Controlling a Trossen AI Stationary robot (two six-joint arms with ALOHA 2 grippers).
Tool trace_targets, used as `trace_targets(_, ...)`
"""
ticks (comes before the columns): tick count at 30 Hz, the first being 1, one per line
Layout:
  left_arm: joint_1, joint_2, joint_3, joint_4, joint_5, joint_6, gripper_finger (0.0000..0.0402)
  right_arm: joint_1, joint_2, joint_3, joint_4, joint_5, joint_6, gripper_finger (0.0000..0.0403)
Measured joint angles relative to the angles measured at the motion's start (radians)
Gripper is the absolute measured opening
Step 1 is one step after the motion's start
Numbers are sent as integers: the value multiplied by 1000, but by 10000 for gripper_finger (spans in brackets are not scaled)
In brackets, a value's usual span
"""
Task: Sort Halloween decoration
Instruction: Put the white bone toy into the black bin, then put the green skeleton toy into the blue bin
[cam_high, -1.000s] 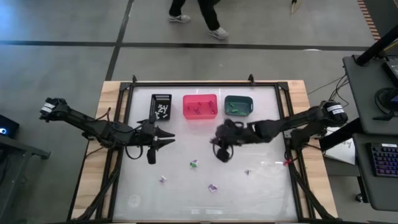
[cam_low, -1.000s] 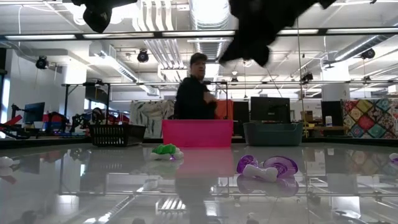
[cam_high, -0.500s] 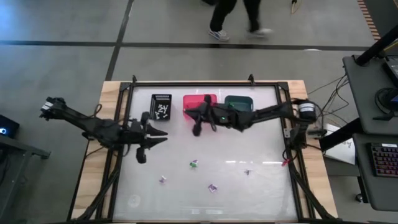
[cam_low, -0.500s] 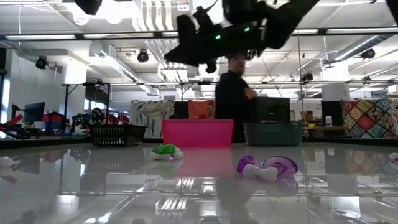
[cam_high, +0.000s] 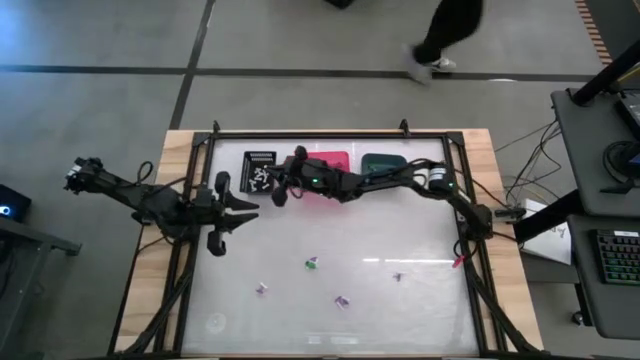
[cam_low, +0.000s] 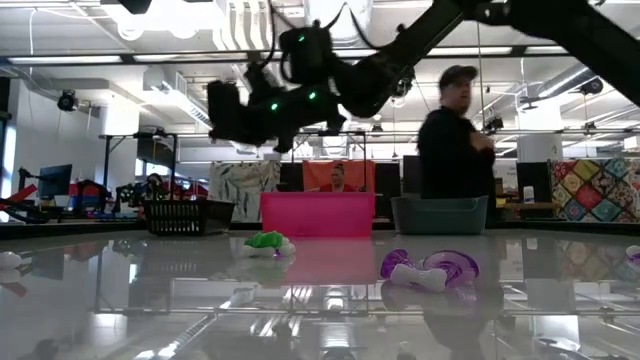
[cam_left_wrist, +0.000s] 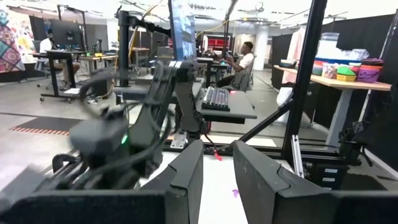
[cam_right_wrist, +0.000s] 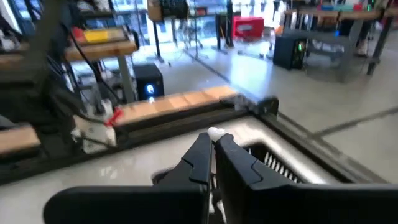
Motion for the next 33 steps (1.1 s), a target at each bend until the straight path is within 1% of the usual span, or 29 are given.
trace_targets(4, 0, -16, 0, -23, 0, 2, 72, 1, 70, 94, -70, 0, 17, 15)
trace_targets(10, 0, -24, -1, -50, 0, 2, 72, 1, 132, 196, -177, 0, 43, 60)
trace_targets(14, 0, -24, -1, -53, 0, 0, 72, 1, 131, 216, -243, 0, 41, 92)
trace_targets(18, 0, -24, -1, -61, 0, -15, 72, 3, 87, 213, -345, -9, 34, 113)
trace_targets(20, 0, -24, -1, -83, 0, -37, 72, 7, 52, 207, -429, -27, 24, 119)
trace_targets(22, 0, -23, -1, -117, 1, -68, 72, 15, 10, 200, -548, -50, 24, 122)
trace_targets(27, 0, -10, -2, -232, 2, -162, 72, 49, -98, 192, -852, -177, 14, 119)
trace_targets(31, 0, 28, -3, -331, 4, -236, 72, 108, -185, 183, -1116, -184, -14, 114)
trace_targets(33, 0, 58, -6, -347, 5, -260, 72, 140, -226, 167, -1232, -184, -18, 111)
